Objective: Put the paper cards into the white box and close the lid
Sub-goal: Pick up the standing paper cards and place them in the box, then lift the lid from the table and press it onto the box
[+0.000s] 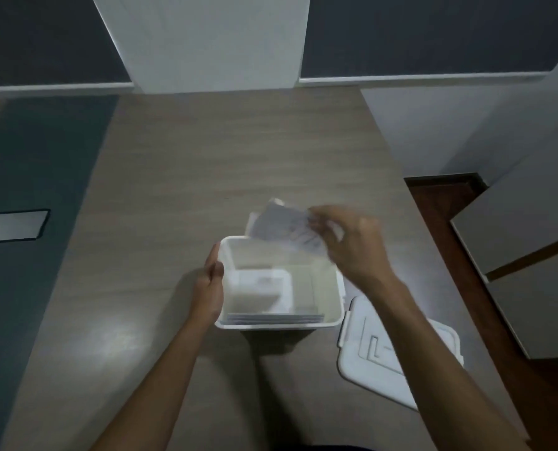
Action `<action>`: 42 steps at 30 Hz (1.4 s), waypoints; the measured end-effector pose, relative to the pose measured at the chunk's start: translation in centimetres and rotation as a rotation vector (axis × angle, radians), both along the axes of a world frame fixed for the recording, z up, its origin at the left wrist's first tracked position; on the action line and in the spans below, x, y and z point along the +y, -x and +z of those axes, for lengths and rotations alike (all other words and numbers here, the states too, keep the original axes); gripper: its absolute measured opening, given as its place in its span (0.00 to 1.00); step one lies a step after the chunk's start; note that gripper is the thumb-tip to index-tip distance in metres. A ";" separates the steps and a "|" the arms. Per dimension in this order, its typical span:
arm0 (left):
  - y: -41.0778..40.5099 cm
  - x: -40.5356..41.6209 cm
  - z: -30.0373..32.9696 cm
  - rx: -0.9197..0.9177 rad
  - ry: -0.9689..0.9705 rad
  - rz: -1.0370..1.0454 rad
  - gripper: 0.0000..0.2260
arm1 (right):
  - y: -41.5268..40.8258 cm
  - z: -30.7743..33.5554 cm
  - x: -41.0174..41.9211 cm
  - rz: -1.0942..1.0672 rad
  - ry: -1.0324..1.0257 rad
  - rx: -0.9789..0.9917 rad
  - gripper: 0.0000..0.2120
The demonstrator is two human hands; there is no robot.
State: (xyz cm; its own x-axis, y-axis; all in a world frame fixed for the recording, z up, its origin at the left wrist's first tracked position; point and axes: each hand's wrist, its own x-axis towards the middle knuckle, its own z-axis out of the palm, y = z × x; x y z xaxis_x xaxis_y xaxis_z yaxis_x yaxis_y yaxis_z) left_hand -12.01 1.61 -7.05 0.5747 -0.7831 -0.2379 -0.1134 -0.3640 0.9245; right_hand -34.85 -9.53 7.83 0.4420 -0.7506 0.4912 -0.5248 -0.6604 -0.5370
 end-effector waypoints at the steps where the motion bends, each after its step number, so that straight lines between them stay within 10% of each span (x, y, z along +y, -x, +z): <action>1: 0.0 0.0 -0.1 0.005 0.003 -0.003 0.19 | -0.9 -0.5 0.9 0.061 -0.044 0.061 0.09; 7: 0.1 0.0 -0.2 0.018 0.030 0.008 0.19 | -3.2 -7.1 4.5 0.312 -0.584 0.712 0.19; 18: 0.1 0.0 -0.3 -0.206 -0.038 -0.021 0.20 | -1.6 -8.4 6.3 0.378 -0.783 0.563 0.22; 27: 6.7 -2.4 5.7 -0.688 0.102 -0.143 0.23 | 9.5 -9.9 5.5 -0.384 -0.414 -0.118 0.13; 33: 20.5 -4.6 8.1 -0.546 0.324 -0.517 0.23 | 21.1 -15.9 8.6 -0.875 -0.757 0.296 0.32; 42: 29.6 -1.1 -1.7 -0.657 -0.171 -0.810 0.30 | 28.0 -19.8 13.3 -0.940 -0.787 0.594 0.36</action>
